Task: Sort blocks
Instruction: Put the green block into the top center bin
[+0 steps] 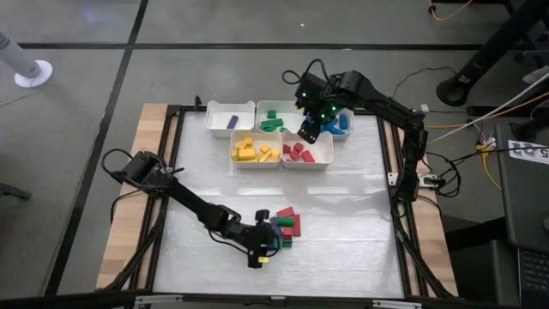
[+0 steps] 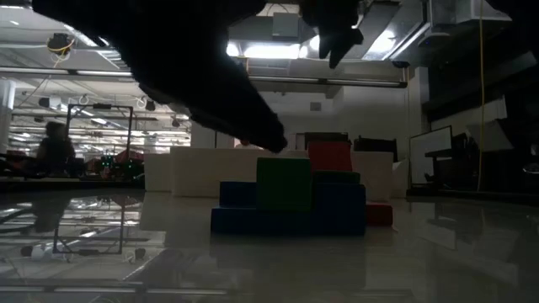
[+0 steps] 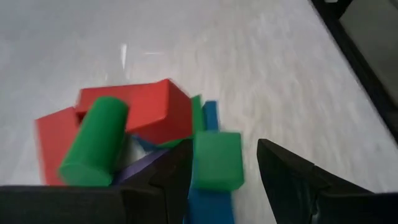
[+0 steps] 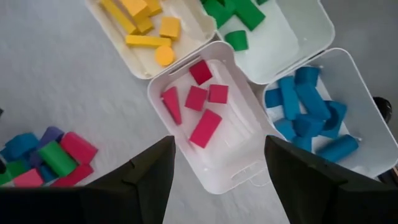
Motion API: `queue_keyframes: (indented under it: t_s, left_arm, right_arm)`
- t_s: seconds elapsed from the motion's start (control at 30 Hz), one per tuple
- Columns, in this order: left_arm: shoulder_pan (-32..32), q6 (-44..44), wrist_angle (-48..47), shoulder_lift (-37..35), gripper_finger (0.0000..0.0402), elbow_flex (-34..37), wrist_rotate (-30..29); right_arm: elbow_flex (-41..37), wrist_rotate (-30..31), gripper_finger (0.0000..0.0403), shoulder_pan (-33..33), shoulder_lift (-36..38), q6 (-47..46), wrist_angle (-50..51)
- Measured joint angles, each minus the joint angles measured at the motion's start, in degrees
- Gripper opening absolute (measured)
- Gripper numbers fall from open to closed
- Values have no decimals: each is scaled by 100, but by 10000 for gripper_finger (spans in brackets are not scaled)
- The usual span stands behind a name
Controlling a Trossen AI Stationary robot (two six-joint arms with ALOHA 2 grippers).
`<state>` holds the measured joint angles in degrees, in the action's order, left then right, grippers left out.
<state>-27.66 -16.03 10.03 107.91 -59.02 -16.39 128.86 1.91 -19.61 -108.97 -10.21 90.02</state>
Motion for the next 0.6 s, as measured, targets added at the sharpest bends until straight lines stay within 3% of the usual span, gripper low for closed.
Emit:
queue_keyframes:
  t_s: [0.6]
  left_arm:
    - [120, 173, 343, 412, 169, -17, 71]
  right_arm:
    - [0, 0, 247, 900, -2, 1, -4]
